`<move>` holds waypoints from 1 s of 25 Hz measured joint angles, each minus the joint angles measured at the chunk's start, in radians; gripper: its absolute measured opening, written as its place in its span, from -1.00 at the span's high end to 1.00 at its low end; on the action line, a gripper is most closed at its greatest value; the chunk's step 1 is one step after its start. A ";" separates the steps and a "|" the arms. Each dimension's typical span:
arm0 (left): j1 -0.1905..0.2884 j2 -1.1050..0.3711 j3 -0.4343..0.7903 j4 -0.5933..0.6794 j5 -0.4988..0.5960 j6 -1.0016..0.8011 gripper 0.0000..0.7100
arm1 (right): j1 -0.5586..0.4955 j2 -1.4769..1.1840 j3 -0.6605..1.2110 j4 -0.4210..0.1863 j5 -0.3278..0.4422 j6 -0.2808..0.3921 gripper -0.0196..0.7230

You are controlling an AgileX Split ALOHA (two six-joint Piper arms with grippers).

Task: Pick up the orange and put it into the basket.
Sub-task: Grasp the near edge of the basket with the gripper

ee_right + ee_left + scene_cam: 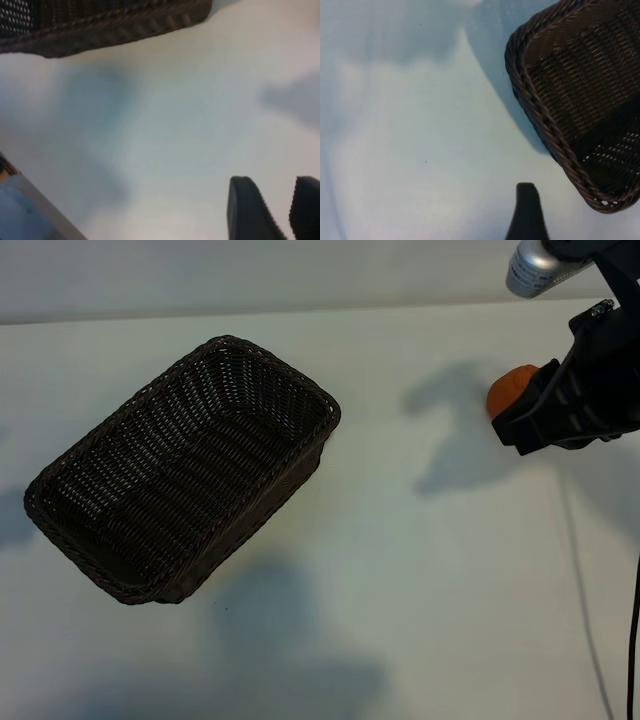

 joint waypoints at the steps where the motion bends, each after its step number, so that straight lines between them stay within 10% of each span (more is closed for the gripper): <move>1: 0.000 0.000 0.000 0.000 0.000 0.000 -0.61 | 0.000 0.000 0.000 -0.003 0.000 -0.012 0.28; 25: 0.000 0.060 0.111 -0.027 -0.158 -0.030 -0.61 | 0.000 0.000 0.000 -0.013 0.030 -0.107 0.28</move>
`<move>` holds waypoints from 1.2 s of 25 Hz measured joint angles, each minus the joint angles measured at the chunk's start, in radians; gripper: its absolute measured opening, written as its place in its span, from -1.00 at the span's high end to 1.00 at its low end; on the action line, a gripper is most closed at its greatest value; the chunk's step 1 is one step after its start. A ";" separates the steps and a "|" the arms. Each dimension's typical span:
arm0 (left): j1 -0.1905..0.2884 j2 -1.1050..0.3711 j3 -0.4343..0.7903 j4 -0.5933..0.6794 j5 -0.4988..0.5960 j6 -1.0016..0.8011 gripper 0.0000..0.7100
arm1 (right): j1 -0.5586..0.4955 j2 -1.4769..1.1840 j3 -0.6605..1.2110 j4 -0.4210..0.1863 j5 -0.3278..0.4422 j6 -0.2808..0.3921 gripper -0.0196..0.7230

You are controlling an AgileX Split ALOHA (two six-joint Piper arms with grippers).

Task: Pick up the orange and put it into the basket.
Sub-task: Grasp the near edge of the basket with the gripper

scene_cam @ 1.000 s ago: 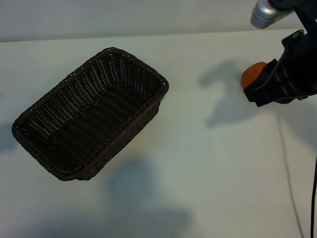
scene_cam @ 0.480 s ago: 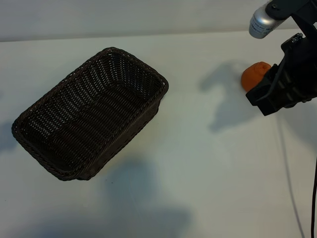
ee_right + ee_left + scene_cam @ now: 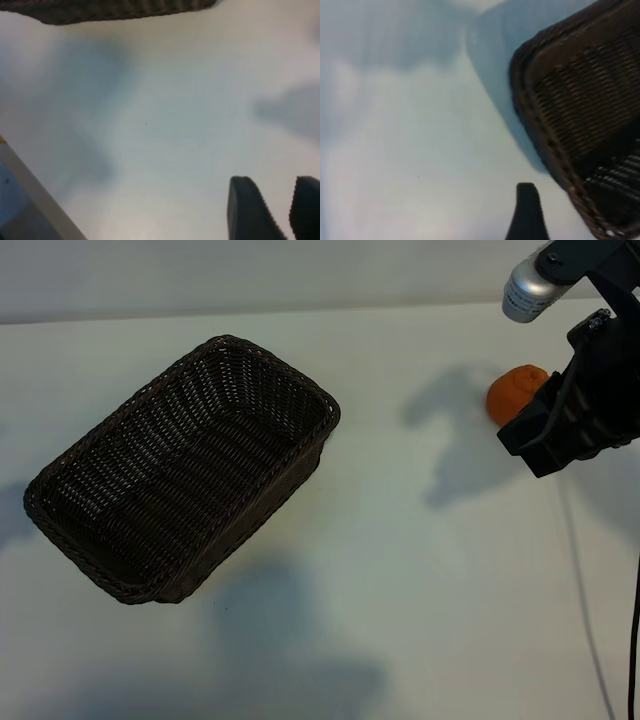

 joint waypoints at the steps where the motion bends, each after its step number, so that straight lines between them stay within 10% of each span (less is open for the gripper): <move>1: 0.000 0.020 0.025 -0.005 -0.032 -0.005 -0.61 | 0.000 0.000 0.000 0.000 0.000 0.000 0.28; 30: 0.000 0.310 0.110 -0.232 -0.275 0.070 -0.52 | 0.000 0.000 0.000 -0.001 -0.020 -0.003 0.28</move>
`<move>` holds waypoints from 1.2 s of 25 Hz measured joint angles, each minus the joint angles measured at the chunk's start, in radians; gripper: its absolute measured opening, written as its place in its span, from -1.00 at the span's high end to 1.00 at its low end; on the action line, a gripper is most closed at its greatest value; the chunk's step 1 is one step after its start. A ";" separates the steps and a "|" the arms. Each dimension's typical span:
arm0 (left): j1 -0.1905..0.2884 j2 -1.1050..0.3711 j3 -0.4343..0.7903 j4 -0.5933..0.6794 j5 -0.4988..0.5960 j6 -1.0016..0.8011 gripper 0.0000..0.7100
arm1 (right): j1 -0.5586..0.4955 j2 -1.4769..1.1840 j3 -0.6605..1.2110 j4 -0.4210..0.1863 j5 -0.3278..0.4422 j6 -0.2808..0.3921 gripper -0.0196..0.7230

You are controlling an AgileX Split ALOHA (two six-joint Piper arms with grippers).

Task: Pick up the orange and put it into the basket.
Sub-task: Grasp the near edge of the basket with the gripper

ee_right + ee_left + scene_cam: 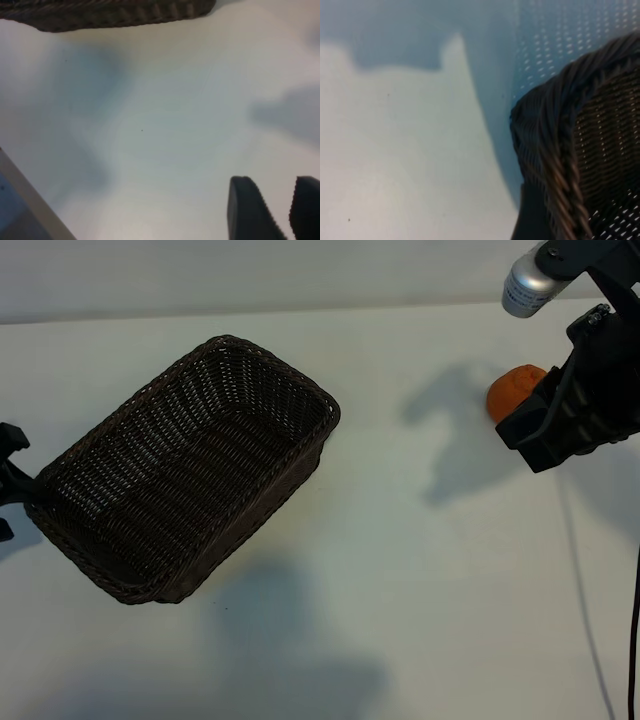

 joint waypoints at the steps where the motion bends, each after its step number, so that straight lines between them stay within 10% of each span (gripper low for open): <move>1: 0.000 0.000 0.000 0.000 0.000 0.000 -0.52 | 0.000 0.000 0.000 0.000 0.000 0.000 0.28; 21: 0.000 0.085 0.078 -0.017 -0.128 -0.018 -0.52 | 0.000 0.000 0.000 0.000 0.000 -0.001 0.28; 30: 0.000 0.190 0.078 -0.223 -0.199 0.154 -0.52 | 0.000 0.000 0.000 0.000 -0.004 -0.001 0.28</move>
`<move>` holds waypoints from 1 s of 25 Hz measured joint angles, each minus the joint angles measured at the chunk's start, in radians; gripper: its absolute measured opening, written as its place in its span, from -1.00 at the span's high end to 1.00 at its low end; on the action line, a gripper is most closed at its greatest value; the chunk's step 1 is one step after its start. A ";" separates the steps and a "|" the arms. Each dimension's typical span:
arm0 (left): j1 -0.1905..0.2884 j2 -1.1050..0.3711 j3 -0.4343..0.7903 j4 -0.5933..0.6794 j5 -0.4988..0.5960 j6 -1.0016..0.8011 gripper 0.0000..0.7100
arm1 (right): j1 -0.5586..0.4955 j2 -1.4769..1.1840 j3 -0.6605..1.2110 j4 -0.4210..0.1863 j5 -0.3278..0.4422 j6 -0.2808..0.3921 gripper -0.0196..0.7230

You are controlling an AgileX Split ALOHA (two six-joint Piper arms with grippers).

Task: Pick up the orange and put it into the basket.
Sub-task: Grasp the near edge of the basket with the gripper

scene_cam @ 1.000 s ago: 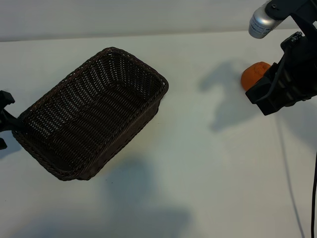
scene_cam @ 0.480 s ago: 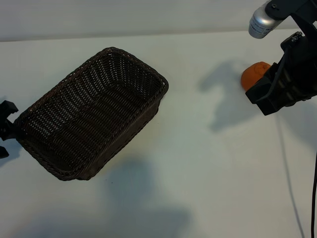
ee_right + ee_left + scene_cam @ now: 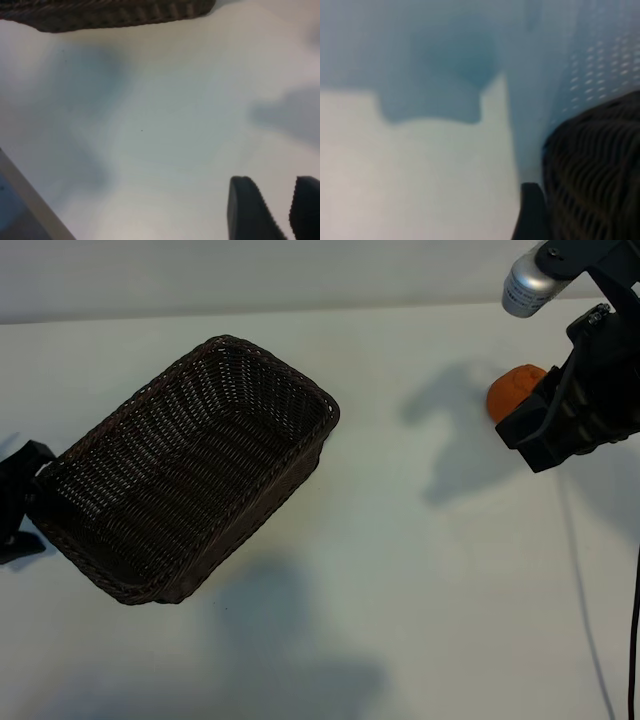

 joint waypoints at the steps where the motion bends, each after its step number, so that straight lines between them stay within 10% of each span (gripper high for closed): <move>1: 0.000 0.008 0.000 -0.024 -0.007 0.028 -0.52 | 0.000 0.000 0.000 0.000 -0.003 0.000 0.28; 16: -0.103 0.101 0.000 -0.142 -0.008 0.132 -0.48 | 0.000 0.000 0.000 0.000 -0.015 0.000 0.28; 22: -0.105 0.103 0.000 -0.108 -0.015 0.138 0.44 | 0.000 0.000 0.000 0.000 -0.015 0.000 0.28; 25: -0.109 0.101 -0.002 -0.075 0.028 0.175 0.50 | 0.000 0.000 0.000 0.000 -0.016 0.000 0.28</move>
